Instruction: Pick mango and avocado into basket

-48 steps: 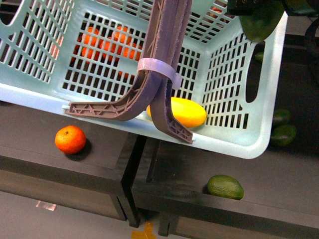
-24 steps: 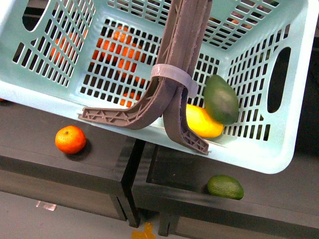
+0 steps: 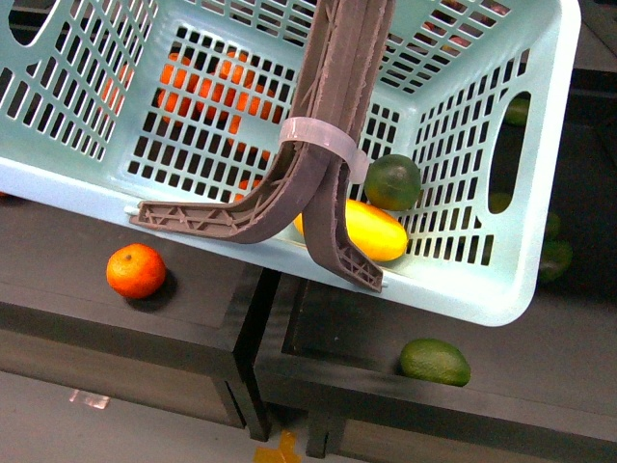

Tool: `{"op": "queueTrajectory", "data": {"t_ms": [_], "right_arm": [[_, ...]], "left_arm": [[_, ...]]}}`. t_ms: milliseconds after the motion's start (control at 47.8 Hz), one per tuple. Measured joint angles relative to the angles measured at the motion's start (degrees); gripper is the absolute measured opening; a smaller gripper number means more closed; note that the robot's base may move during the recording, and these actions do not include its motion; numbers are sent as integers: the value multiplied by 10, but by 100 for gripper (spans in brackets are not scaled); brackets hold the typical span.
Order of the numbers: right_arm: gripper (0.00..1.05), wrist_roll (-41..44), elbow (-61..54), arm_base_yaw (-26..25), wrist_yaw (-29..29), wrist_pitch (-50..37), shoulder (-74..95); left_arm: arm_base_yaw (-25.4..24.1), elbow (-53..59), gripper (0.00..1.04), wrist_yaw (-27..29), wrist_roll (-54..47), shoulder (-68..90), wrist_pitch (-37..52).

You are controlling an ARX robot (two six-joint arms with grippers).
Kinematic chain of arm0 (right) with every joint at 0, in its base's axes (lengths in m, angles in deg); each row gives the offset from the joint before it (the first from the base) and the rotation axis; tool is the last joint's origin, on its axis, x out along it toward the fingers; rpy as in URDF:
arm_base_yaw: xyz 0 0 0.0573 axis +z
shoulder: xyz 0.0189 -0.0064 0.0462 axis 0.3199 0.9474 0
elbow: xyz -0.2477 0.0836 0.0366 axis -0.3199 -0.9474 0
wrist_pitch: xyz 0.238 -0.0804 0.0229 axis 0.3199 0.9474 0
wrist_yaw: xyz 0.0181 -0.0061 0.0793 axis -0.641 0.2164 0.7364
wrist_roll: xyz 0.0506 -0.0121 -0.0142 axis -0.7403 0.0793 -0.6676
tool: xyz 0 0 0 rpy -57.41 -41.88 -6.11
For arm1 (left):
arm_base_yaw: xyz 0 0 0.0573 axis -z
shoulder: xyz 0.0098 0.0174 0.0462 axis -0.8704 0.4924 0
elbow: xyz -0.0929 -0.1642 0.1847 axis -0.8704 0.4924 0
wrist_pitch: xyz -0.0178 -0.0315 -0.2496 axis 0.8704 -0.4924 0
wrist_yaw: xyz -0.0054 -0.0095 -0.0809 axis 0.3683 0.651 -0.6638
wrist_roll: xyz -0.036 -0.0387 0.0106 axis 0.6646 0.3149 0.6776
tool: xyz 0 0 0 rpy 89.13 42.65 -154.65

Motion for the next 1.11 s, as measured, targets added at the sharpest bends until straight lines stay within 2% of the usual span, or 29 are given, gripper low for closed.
{"op": "queueTrajectory", "data": {"t_ms": [146, 209, 251, 439, 711, 899, 1003, 1108], "right_arm": [[96, 3, 0, -5, 13, -4, -5], [83, 51, -16, -60, 147, -44, -22], [74, 73, -20, -80, 191, -44, -36], [48, 98, -33, -88, 209, -39, -61], [2, 107, -45, -89, 210, -8, -106], [2, 108, -45, -89, 210, 21, -133], [2, 109, -44, -89, 211, 113, -205], [2, 109, -44, -89, 211, 119, -229]], "left_arm": [[1, 0, 6, -2, -1, 0, 0], [1, 0, 6, -5, 1, 0, 0], [1, 0, 6, -6, 1, 0, 0], [1, 0, 6, -5, 0, 0, 0], [0, 0, 6, -2, 0, 0, 0], [1, 0, 6, -2, 0, 0, 0], [1, 0, 6, -3, 0, 0, 0], [0, 0, 6, -2, 1, 0, 0]]}}
